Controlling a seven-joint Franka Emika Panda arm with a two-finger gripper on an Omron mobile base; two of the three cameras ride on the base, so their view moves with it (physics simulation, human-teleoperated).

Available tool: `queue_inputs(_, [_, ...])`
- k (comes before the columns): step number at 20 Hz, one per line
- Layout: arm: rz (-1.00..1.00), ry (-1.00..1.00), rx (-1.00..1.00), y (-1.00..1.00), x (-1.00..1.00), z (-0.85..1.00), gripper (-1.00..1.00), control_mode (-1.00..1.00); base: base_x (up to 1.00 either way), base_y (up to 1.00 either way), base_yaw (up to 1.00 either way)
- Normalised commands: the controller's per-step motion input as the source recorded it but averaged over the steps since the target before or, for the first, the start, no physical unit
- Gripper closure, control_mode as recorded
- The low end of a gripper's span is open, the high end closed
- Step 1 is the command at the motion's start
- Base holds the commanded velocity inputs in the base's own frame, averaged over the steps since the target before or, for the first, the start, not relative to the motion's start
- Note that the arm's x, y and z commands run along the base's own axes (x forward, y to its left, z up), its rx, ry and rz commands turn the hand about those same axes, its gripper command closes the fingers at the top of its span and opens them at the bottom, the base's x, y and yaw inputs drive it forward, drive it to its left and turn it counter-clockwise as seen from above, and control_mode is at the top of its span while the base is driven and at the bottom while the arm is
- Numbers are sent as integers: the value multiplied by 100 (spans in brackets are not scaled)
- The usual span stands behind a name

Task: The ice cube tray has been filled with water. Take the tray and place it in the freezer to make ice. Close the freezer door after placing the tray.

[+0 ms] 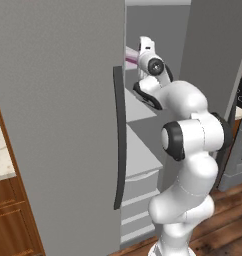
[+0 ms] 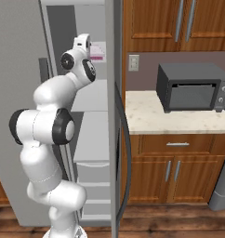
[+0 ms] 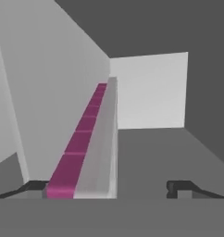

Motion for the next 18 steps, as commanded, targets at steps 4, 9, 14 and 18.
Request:
queue_inputs(4, [0,3,-1,5,-39,28,-100,-100,0,0,0])
queue_inputs(9, [0,11,0,0,-96,-31,-100,-100,0,0,0])
queue_inputs(14, [0,10,0,-1,-38,-9,-100,-100,0,0,0])
queue_inputs(18, [0,16,0,-3,39,10,-100,-100,0,0,0])
